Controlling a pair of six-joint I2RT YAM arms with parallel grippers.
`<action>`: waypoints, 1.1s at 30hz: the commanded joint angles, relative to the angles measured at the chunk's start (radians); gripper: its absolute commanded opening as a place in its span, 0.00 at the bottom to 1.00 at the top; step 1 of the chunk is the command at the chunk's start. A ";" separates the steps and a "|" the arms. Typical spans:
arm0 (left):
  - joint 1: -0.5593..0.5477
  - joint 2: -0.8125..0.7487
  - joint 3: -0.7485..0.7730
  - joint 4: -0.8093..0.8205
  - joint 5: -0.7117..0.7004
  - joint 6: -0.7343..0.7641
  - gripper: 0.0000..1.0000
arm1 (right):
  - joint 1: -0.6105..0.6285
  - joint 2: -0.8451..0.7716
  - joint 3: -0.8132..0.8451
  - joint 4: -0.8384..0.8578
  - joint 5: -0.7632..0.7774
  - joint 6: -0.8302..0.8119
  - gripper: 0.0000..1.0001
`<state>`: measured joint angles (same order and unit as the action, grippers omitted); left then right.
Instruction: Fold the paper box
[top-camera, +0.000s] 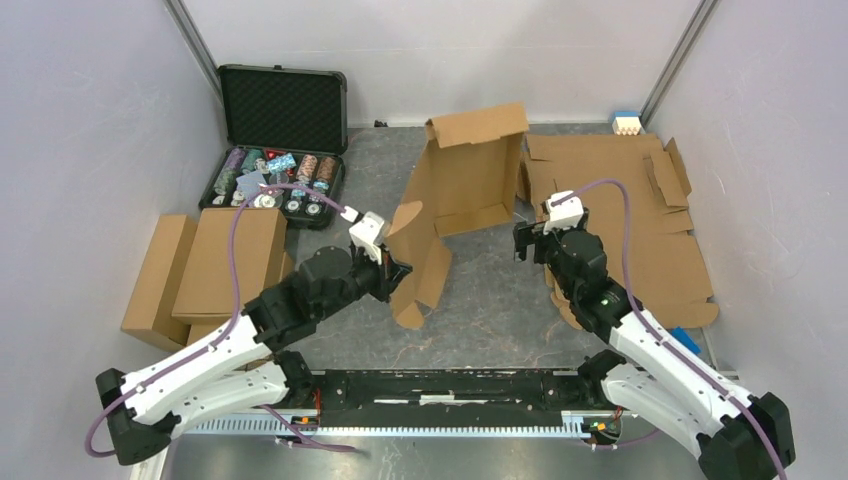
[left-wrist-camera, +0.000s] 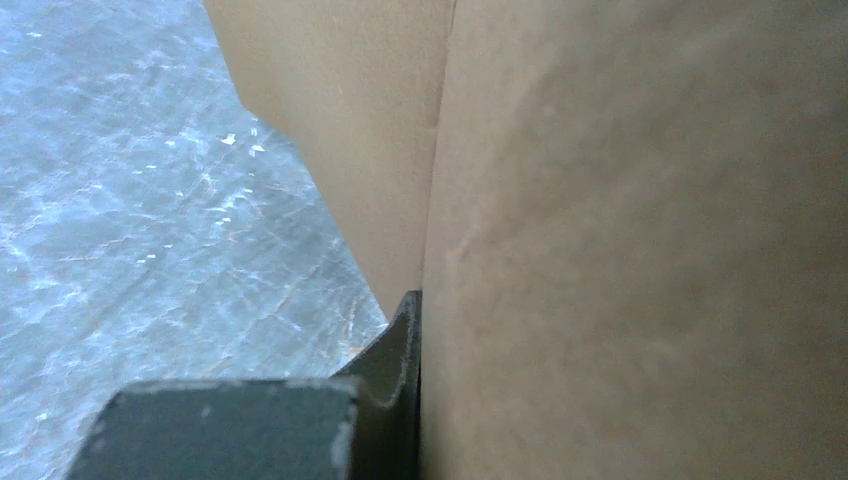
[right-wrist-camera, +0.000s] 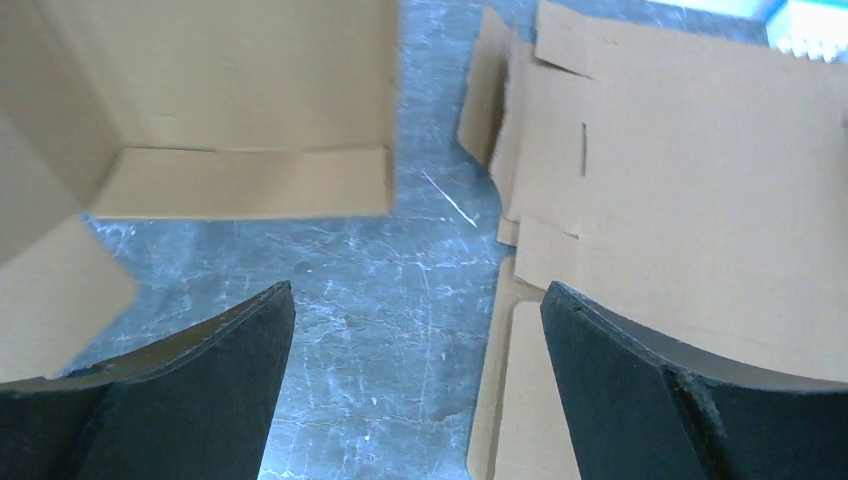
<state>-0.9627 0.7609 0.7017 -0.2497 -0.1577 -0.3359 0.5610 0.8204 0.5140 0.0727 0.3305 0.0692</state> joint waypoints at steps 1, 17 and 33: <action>-0.001 0.057 0.212 -0.304 -0.052 -0.069 0.02 | -0.053 -0.042 -0.003 -0.043 0.013 0.136 0.98; 0.381 0.350 0.829 -0.826 0.514 0.091 0.02 | -0.060 -0.168 -0.055 -0.146 -0.123 0.149 0.97; 0.496 0.890 1.120 -1.152 0.225 0.318 0.06 | -0.060 -0.148 -0.121 -0.099 -0.231 0.161 0.98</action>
<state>-0.4694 1.5307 1.6901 -1.2568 0.1593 -0.1608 0.5026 0.6586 0.4000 -0.0746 0.1287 0.2207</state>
